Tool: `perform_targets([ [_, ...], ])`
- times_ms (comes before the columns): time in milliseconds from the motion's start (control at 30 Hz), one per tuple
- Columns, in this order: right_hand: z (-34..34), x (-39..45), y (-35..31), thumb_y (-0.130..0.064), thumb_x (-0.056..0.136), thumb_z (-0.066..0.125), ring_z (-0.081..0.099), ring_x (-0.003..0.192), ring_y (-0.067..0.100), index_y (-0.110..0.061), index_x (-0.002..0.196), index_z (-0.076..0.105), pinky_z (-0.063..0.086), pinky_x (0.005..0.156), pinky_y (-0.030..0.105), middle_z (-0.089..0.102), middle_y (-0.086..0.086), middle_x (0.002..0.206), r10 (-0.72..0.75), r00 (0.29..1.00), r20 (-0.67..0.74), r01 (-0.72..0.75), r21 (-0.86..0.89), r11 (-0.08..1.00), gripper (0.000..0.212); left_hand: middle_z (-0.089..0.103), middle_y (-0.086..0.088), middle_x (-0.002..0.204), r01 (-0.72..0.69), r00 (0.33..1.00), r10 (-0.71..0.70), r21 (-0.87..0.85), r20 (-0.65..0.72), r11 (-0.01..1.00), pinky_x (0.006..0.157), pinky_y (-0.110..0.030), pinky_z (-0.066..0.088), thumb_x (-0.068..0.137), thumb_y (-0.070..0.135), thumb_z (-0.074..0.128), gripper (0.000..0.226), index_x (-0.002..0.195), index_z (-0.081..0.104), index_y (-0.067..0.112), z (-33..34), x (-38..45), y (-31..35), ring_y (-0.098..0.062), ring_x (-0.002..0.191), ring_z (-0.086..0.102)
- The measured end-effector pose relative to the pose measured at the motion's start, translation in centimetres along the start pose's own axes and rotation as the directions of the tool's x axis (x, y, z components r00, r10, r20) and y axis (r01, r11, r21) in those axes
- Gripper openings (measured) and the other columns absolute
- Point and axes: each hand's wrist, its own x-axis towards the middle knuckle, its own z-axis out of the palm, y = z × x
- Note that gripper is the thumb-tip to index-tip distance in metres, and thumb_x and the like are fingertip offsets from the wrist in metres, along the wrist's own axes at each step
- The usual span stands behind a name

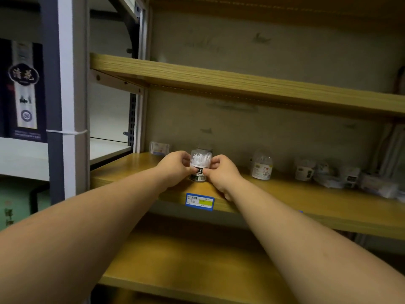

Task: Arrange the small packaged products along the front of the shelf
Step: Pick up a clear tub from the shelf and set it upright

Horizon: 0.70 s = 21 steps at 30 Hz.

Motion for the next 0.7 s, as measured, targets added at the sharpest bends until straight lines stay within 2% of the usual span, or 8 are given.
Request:
perform_targets([
  [367,-0.5,-0.6,-0.1,-0.014,0.088,0.071,0.063,0.102,0.02,-0.021,0.118,0.055,0.054,0.093,0.041,0.066,0.002,0.113,0.01,1.0,-0.014,-0.01,-0.054,0.998,0.035,0.065,-0.003,0.123,0.045,0.998,-0.046,0.03,0.033,0.999,0.082,-0.023,0.048,0.086,0.026,0.074,0.052,0.133,0.055,0.013,0.3,-0.4,1.1,-0.012,0.098,0.059],
  [433,-0.9,-0.8,-0.2,-0.015,0.089,0.07,0.062,0.106,0.021,-0.019,0.124,0.053,0.052,0.096,0.039,0.065,0.003,0.118,0.003,1.0,-0.009,-0.004,-0.076,0.997,0.04,0.065,-0.003,0.123,0.087,0.994,-0.087,0.003,0.065,0.996,0.086,-0.026,0.051,0.084,0.029,0.076,0.058,0.135,0.054,0.012,0.1,-0.5,1.2,-0.015,0.101,0.062],
  [533,-1.7,-1.3,-0.5,-0.018,0.09,0.069,0.058,0.116,0.023,-0.015,0.138,0.046,0.049,0.097,0.035,0.06,0.005,0.128,0.012,1.0,-0.008,-0.013,-0.113,0.994,0.053,0.06,-0.007,0.134,0.138,0.986,-0.137,-0.006,0.097,0.99,0.097,-0.034,0.049,0.08,0.041,0.078,0.078,0.143,0.045,0.01,-0.3,-0.6,1.7,-0.022,0.113,0.06],
  [600,-2.3,-1.7,-0.5,-0.018,0.091,0.068,0.055,0.122,0.023,-0.015,0.142,0.043,0.047,0.099,0.035,0.057,0.005,0.134,0.018,1.0,-0.013,-0.019,-0.106,0.994,0.057,0.056,-0.008,0.139,0.118,0.991,-0.118,-0.003,0.058,0.993,0.103,-0.041,0.048,0.08,0.05,0.074,0.084,0.146,0.04,0.011,-0.4,-0.6,2.3,-0.026,0.122,0.056],
  [700,-3.3,-1.8,-0.2,-0.018,0.093,0.065,0.054,0.124,0.022,-0.016,0.141,0.046,0.045,0.102,0.034,0.056,0.004,0.137,-0.004,0.999,-0.051,-0.001,-0.101,0.995,0.051,0.045,-0.006,0.15,-0.011,0.996,0.009,-0.019,-0.091,1.0,0.107,-0.042,0.043,0.085,0.05,0.068,0.08,0.15,0.035,0.016,0.4,-1.0,4.3,-0.026,0.135,0.046],
])
